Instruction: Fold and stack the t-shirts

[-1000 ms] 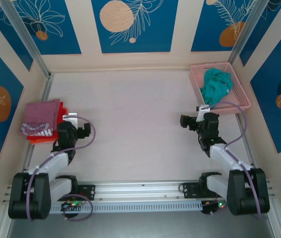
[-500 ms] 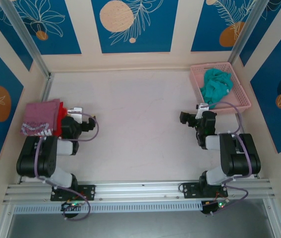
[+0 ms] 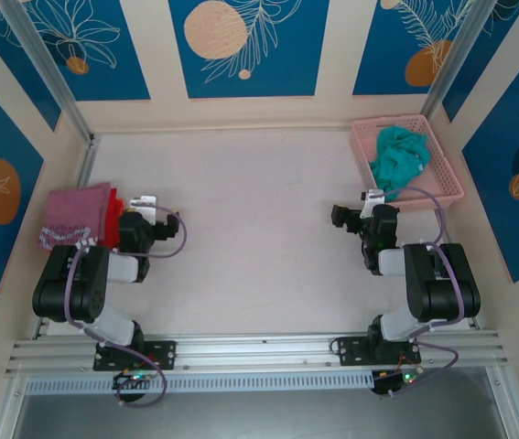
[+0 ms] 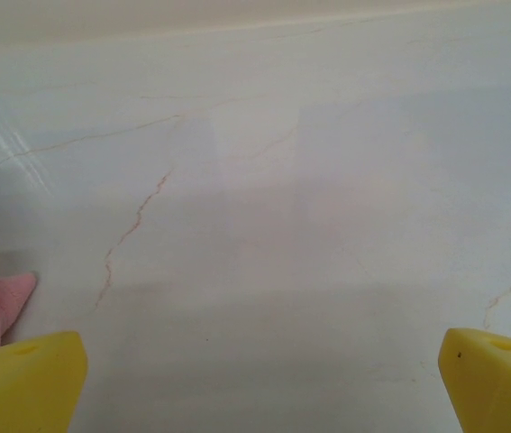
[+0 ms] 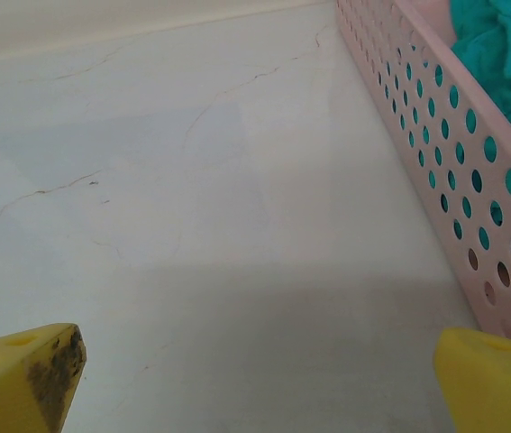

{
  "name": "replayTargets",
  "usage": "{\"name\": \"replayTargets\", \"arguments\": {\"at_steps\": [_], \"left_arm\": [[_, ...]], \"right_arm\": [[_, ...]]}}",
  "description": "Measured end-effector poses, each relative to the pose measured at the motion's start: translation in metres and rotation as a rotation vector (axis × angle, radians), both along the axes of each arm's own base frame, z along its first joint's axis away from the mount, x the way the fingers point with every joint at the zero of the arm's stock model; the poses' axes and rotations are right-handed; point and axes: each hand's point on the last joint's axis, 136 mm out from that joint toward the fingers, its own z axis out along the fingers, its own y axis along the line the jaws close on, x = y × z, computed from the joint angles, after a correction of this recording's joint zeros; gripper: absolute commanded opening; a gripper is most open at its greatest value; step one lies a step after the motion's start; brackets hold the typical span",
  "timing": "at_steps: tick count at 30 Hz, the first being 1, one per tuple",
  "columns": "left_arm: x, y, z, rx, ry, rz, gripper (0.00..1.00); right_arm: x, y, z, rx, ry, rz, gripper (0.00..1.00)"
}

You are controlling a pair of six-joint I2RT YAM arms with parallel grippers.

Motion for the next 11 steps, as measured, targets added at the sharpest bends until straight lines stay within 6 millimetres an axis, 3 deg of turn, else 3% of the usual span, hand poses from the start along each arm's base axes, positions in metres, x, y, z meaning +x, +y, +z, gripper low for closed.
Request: {"name": "replayTargets", "arguments": {"at_steps": [11], "left_arm": [[0.0021,-0.0003,0.0016,0.007,-0.001,-0.003,1.0]], "right_arm": [[0.0,-0.0001,0.0,-0.004,0.0,0.001,0.99]]}}
